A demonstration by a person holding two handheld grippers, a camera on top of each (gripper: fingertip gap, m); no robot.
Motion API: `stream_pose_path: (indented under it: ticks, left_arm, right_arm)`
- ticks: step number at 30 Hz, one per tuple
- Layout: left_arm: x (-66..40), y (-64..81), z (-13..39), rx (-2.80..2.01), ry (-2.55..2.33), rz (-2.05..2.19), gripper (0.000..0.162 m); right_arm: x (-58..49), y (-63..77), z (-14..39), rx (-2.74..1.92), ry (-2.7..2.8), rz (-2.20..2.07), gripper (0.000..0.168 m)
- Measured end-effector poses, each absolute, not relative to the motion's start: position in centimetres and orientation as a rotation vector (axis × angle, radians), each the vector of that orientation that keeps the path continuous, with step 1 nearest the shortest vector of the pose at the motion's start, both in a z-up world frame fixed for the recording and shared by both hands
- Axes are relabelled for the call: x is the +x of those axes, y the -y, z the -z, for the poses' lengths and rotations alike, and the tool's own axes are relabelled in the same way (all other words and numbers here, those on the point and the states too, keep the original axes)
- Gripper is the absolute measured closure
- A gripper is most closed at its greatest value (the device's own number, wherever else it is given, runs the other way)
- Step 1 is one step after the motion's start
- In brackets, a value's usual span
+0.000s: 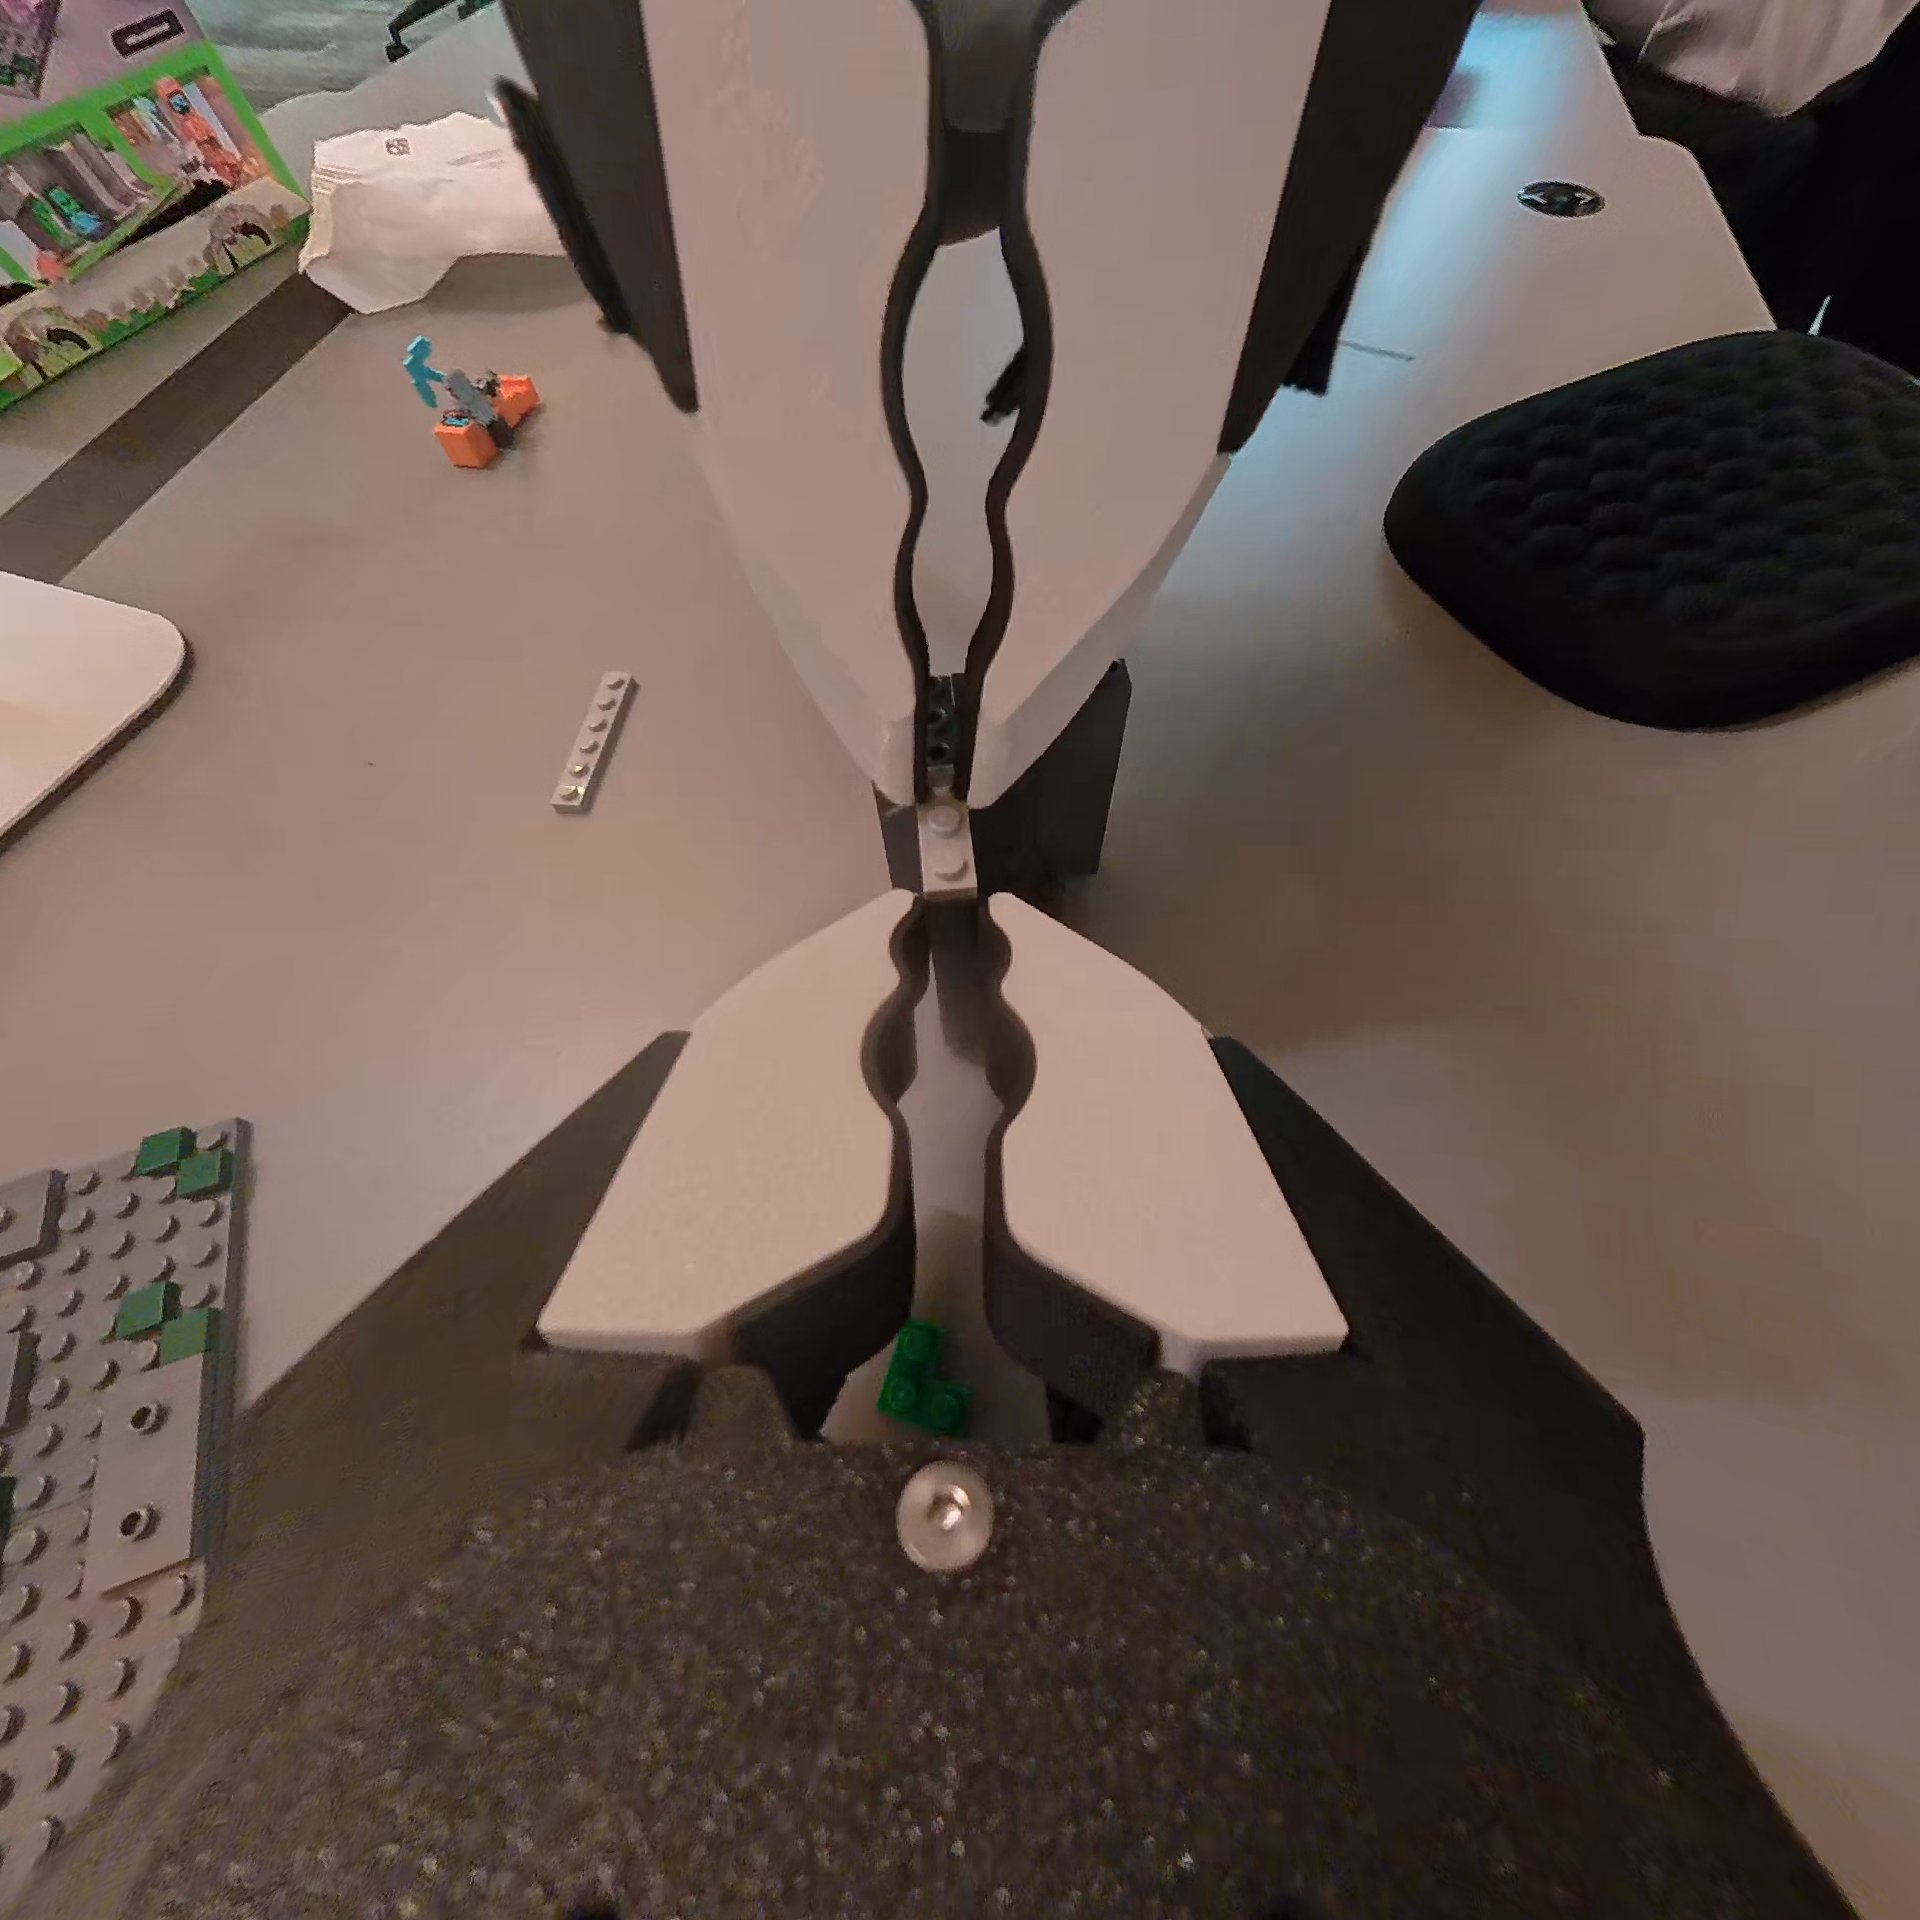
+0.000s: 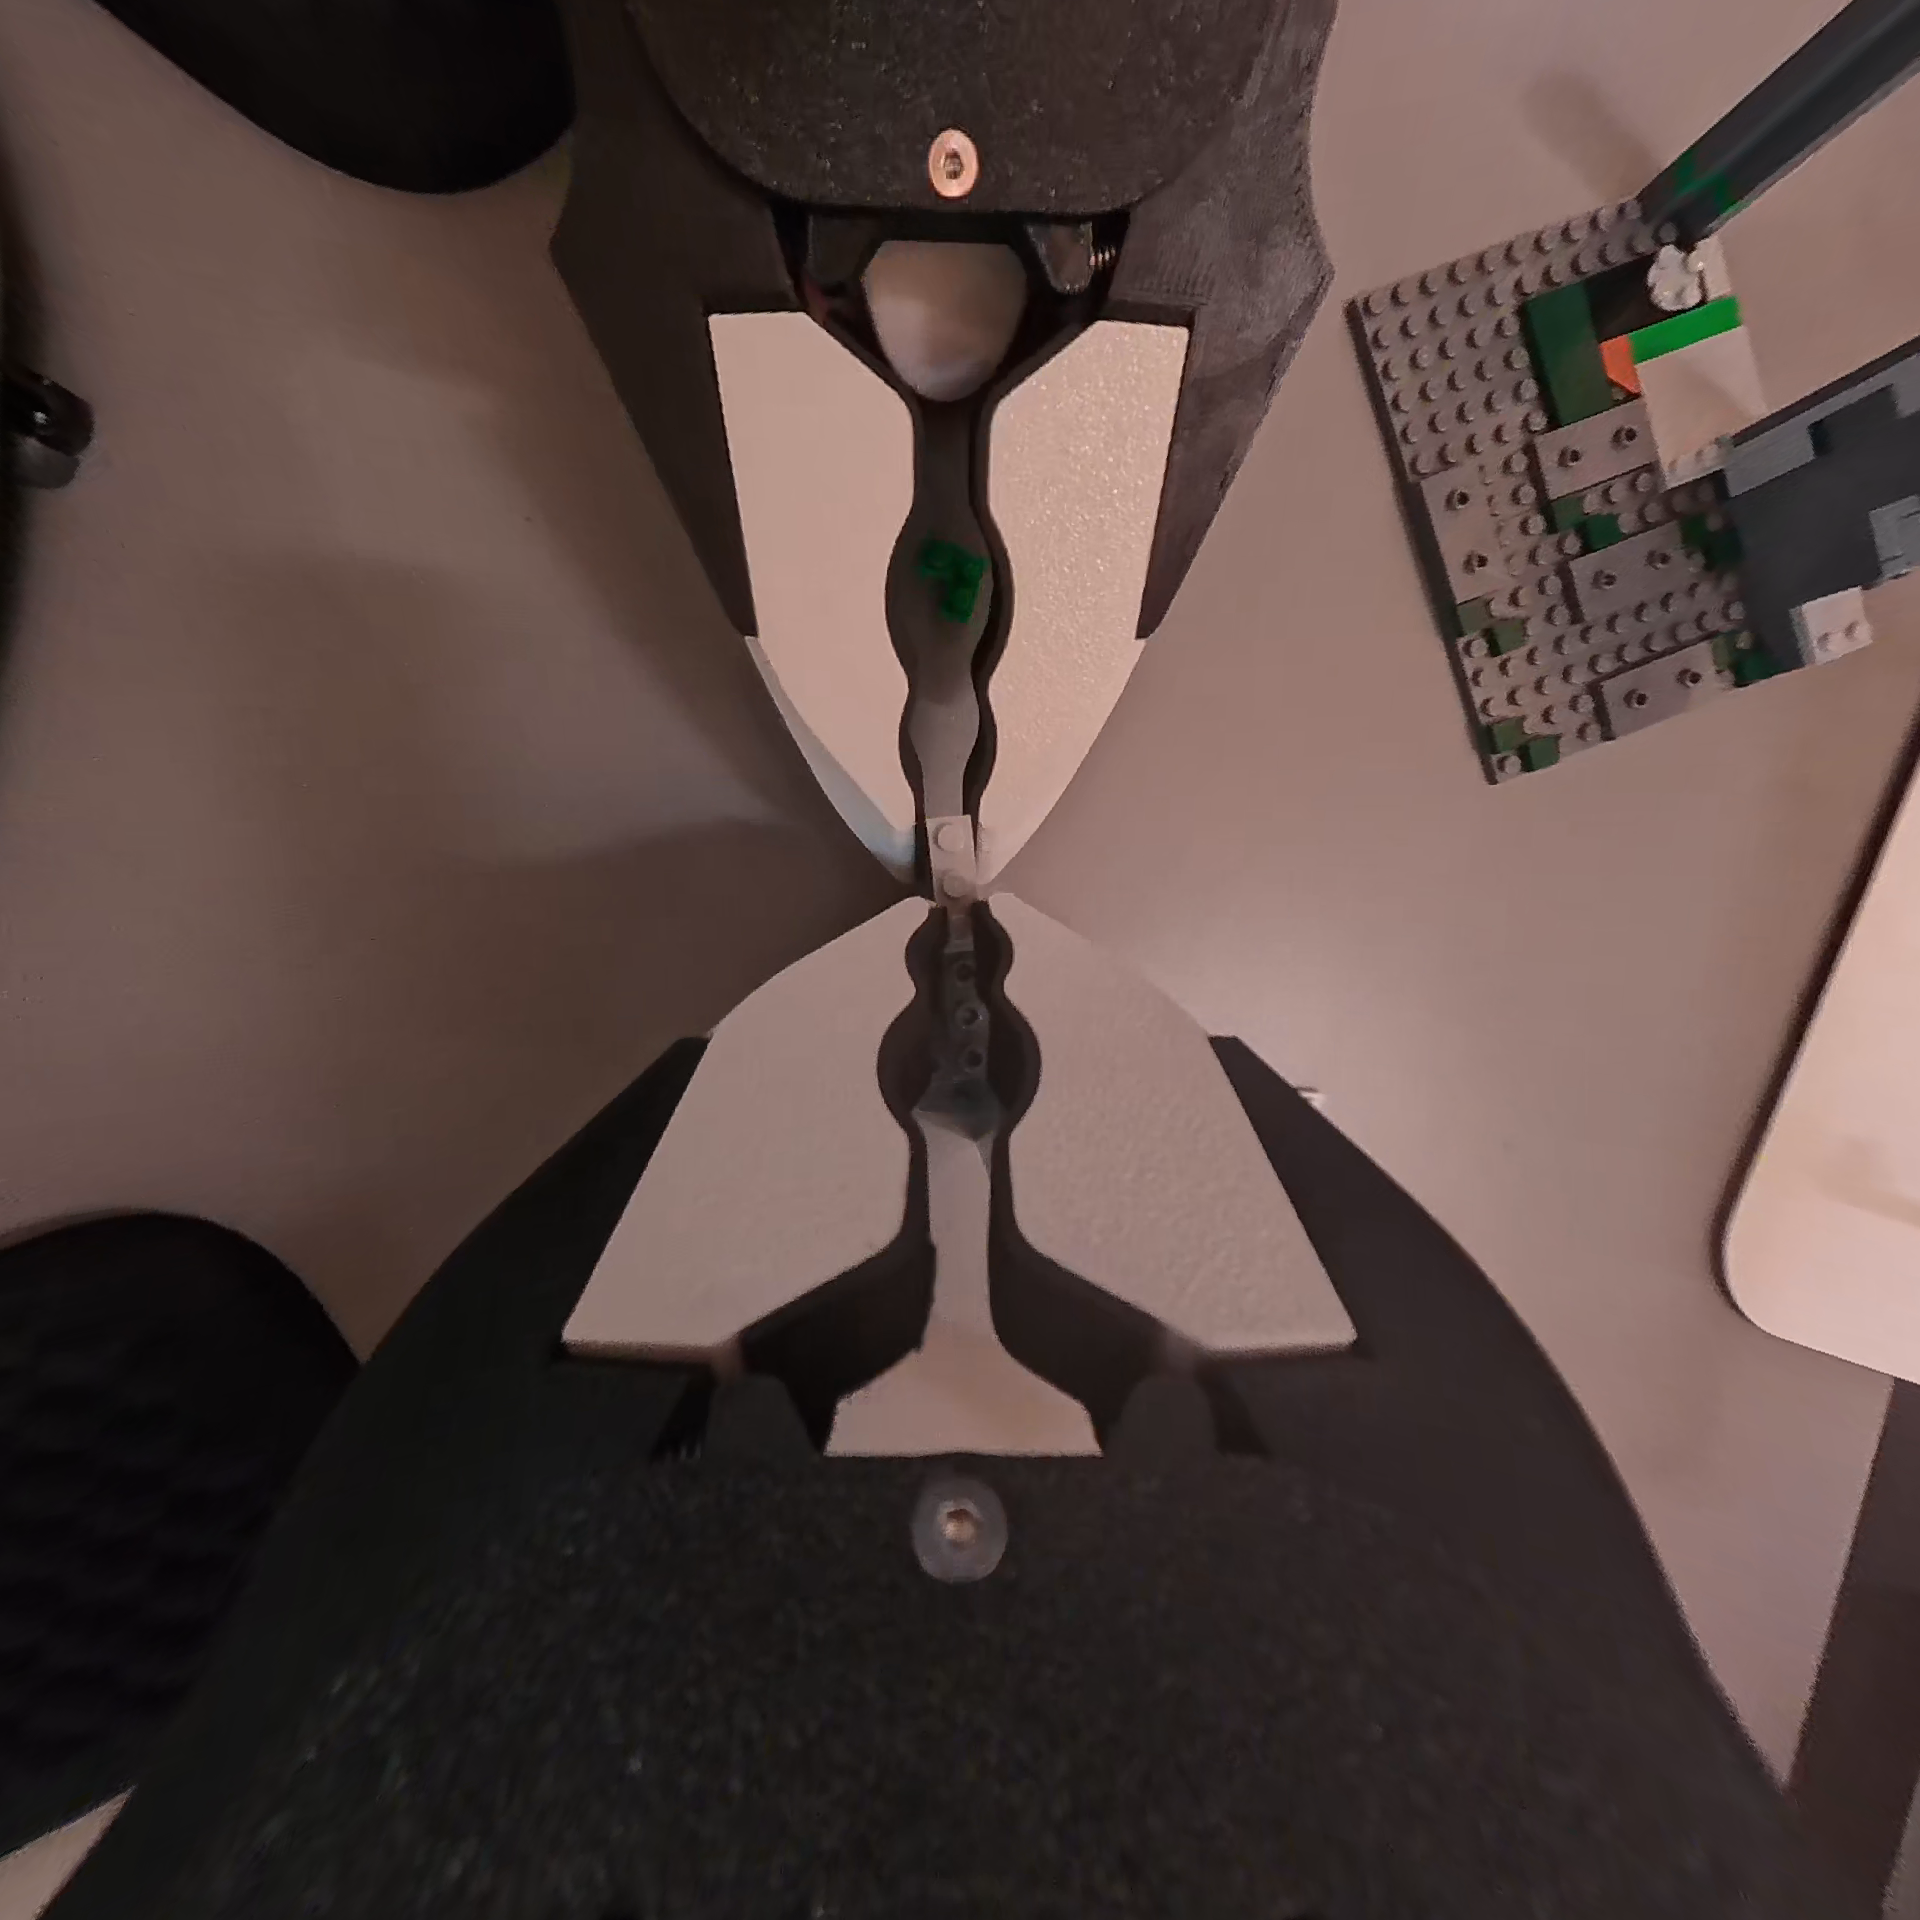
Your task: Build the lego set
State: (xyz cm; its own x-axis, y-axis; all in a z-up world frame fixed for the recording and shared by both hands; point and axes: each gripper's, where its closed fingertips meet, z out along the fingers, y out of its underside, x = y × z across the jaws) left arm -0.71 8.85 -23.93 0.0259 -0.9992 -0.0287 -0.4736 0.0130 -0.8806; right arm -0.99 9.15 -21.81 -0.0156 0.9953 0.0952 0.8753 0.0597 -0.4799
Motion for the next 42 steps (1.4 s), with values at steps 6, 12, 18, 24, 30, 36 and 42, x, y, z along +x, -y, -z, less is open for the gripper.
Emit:
stream_pose_path:
  ticks: [6, 12, 18, 24, 30, 36, 42]
  left_arm:
    - [-0.8, -8.9, 23.9, -1.564, -1.536, 0.914, 0.155]
    - [-1.1, -8.9, 23.4, -1.581, -1.504, 0.98, 0.155]
    - [-1.1, -8.5, 22.1, -1.695, -1.389, 1.226, 0.155]
    - [-1.6, -9.1, 21.2, -1.816, -1.219, 1.424, 0.155]
    - [-1.7, -9.3, 20.8, -1.881, -1.116, 1.524, 0.155]
    - [-1.3, -9.6, 20.5, -1.958, -1.021, 1.549, 0.155]
    - [-1.3, -9.8, 20.2, -1.996, -0.957, 1.568, 0.155]
  right_arm:
    - [-0.3, -9.8, 19.9, -1.832, 1.804, -0.403, 0.155]
    - [2.7, -9.3, 19.2, -1.799, 1.596, -0.379, 0.155]
    - [3.4, -8.0, 19.2, -1.788, 1.314, -0.472, 0.155]
    - [3.0, -7.7, 17.6, -1.717, 1.119, -0.592, 0.155]
    - [1.8, -8.3, 17.7, -1.684, 1.13, -0.47, 0.138]
    - [-1.4, -9.0, 18.2, -1.615, 1.25, -0.18, 0.103]
    - [-3.4, -9.3, 21.2, -1.54, 1.445, 0.142, 0.081]
